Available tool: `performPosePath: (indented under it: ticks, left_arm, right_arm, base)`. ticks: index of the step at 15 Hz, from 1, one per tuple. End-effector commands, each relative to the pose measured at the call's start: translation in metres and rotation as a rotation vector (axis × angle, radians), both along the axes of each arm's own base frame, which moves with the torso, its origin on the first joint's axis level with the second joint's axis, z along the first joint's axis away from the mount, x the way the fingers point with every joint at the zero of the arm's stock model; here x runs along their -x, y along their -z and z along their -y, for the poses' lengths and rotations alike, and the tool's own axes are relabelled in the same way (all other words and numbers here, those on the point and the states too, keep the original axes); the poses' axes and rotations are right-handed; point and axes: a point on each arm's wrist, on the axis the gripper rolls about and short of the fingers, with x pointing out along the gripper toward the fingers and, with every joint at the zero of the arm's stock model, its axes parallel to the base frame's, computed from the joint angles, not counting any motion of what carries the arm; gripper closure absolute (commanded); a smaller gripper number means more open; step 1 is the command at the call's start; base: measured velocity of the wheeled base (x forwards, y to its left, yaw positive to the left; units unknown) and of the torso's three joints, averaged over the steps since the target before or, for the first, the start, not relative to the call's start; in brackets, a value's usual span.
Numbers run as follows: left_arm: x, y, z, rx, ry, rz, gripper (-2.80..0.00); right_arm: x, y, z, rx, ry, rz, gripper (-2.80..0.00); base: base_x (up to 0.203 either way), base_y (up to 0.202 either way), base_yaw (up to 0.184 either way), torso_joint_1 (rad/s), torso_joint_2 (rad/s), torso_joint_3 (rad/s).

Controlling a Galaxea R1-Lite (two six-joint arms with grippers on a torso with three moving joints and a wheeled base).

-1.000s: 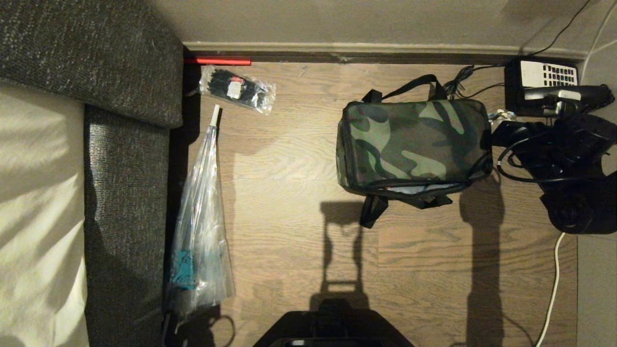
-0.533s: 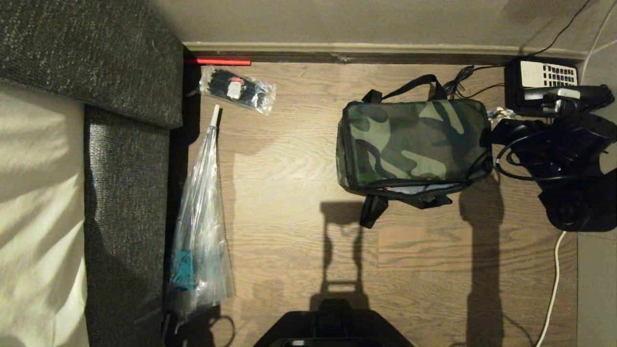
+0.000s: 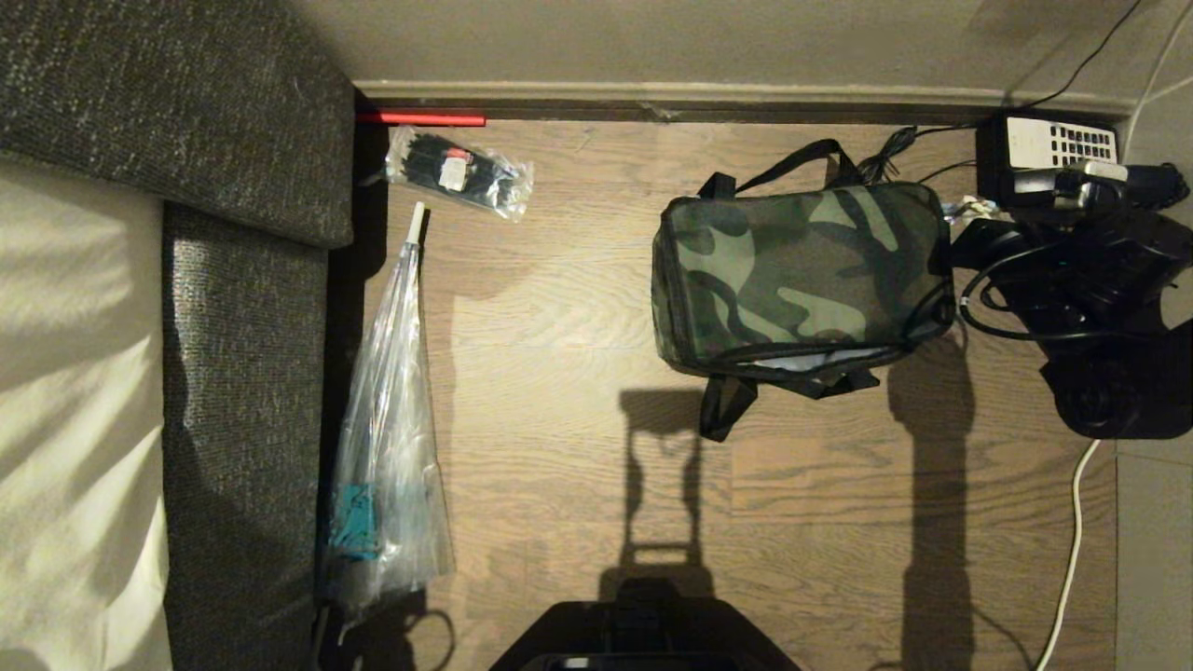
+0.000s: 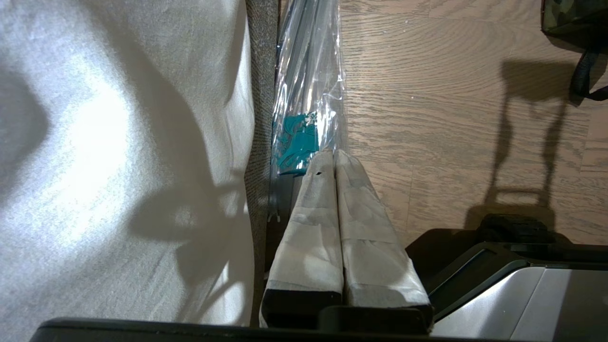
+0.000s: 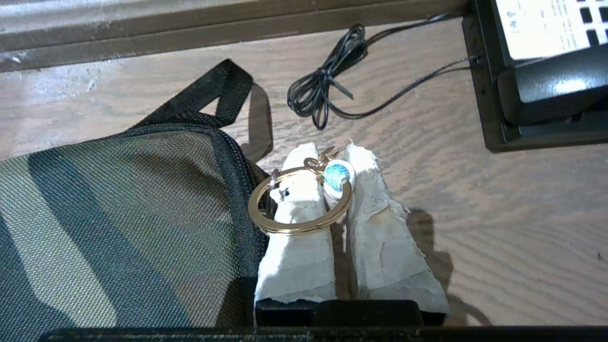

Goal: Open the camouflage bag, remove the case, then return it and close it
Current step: Open the top of the storage box

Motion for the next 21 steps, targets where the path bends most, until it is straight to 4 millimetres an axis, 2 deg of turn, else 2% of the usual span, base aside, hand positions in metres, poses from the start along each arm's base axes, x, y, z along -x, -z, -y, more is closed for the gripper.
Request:
performPosePath:
  ticks: [1, 11, 14, 21]
  left_arm:
    - [0.000, 0.000, 0.000, 0.000, 0.000, 0.000, 0.00]
    - [0.000, 0.000, 0.000, 0.000, -0.001, -0.002, 0.00]
    - [0.000, 0.000, 0.000, 0.000, -0.001, -0.002, 0.00]
    - [0.000, 0.000, 0.000, 0.000, -0.001, -0.001, 0.00]
  right_arm:
    - [0.000, -0.001, 0.000, 0.000, -0.001, 0.011, 0.00]
    - [-0.002, 0.008, 0.001, -0.009, -0.001, -0.037, 0.00]
    - [-0.002, 0.012, 0.003, -0.073, -0.016, -0.059, 0.00]
    - [-0.005, 0.009, 0.009, -0.123, -0.023, -0.063, 0.00]
  base:
    - [0.000, 0.000, 0.000, 0.000, 0.00, 0.000]
    - [0.000, 0.000, 0.000, 0.000, 0.00, 0.000]
    - [0.000, 0.000, 0.000, 0.000, 0.00, 0.000]
    - [0.000, 0.000, 0.000, 0.000, 0.00, 0.000]
